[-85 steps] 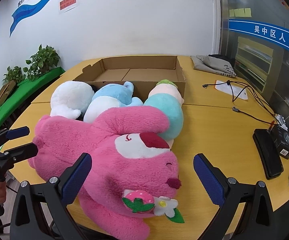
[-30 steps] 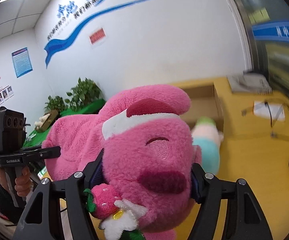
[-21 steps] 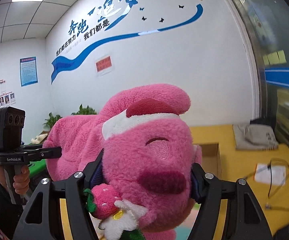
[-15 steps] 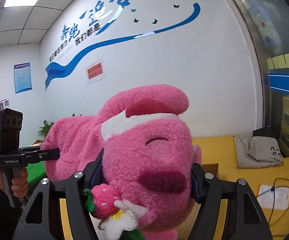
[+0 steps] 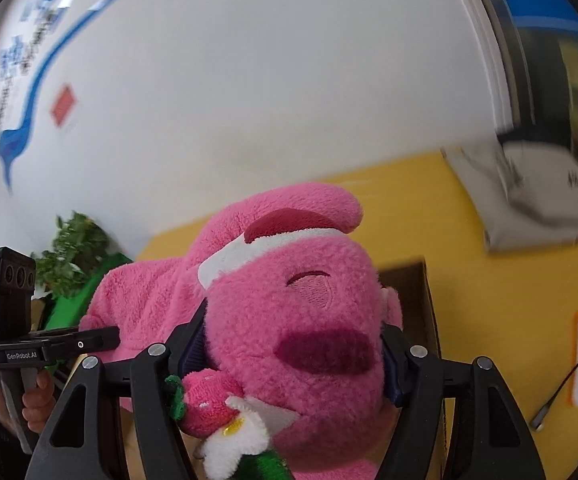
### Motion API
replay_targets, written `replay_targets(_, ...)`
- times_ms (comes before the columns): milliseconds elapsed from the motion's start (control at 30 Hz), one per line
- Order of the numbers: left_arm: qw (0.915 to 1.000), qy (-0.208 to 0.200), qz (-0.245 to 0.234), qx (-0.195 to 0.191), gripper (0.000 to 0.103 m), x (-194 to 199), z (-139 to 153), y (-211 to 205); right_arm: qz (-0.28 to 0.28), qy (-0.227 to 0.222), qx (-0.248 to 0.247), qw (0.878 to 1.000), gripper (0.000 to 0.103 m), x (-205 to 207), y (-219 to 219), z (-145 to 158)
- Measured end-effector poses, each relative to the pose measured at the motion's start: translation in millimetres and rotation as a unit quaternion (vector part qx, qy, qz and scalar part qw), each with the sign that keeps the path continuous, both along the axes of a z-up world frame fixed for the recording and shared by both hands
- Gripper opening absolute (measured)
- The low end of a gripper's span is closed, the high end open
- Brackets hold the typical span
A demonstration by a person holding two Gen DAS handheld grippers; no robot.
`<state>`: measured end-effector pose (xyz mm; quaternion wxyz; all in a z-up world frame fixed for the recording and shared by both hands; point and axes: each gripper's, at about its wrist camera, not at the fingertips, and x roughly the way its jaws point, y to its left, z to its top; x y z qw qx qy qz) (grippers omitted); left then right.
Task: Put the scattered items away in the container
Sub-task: 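Lift the pink bear with both grippers and carry it over the box, then lower the pink bear into the box and open both grippers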
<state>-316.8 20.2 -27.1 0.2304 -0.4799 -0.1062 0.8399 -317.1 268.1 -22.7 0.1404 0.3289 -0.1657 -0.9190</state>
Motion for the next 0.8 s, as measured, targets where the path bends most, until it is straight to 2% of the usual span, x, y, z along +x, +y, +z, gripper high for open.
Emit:
replay_targets(67, 0.9992, -0.037, -0.005, -0.015, 0.043, -15, -33, 9, -0.010, -0.045, 0.013, 0.999, 0.074, -11, 3, -33)
replay_targets(167, 0.9992, -0.038, -0.005, -0.013, 0.043, -21, -47, 14, -0.028, -0.086, 0.031, 0.995, 0.076, -15, 8, -58)
replay_targets(300, 0.9985, -0.050, -0.006, -0.022, 0.043, -18, -45, 13, -0.044, -0.108, 0.021, 0.993, 0.077, -13, 16, -54)
replay_targets(400, 0.9980, -0.036, -0.025, -0.046, 0.043, -5, -41, 17, -0.047, -0.097, 0.047, 0.993, 0.078, 2, 2, -42)
replay_targets(533, 0.9981, -0.051, -0.019, -0.029, 0.043, -19, -47, 13, -0.050, -0.109, 0.058, 0.991, 0.081, 5, 1, -46)
replay_targets(633, 0.9984, -0.041, 0.000, -0.039, 0.052, -26, -47, 22, -0.061, -0.121, 0.044, 0.990, 0.088, -19, 10, -59)
replay_targets(700, 0.9979, -0.035, 0.017, -0.052, 0.069, -31, -47, 22, -0.060, -0.119, 0.035, 0.990, 0.089, -33, 15, -62)
replay_targets(800, 0.9977, -0.039, 0.030, -0.047, 0.074, -33, -44, 16, -0.049, -0.112, 0.055, 0.991, 0.094, -38, 10, -58)
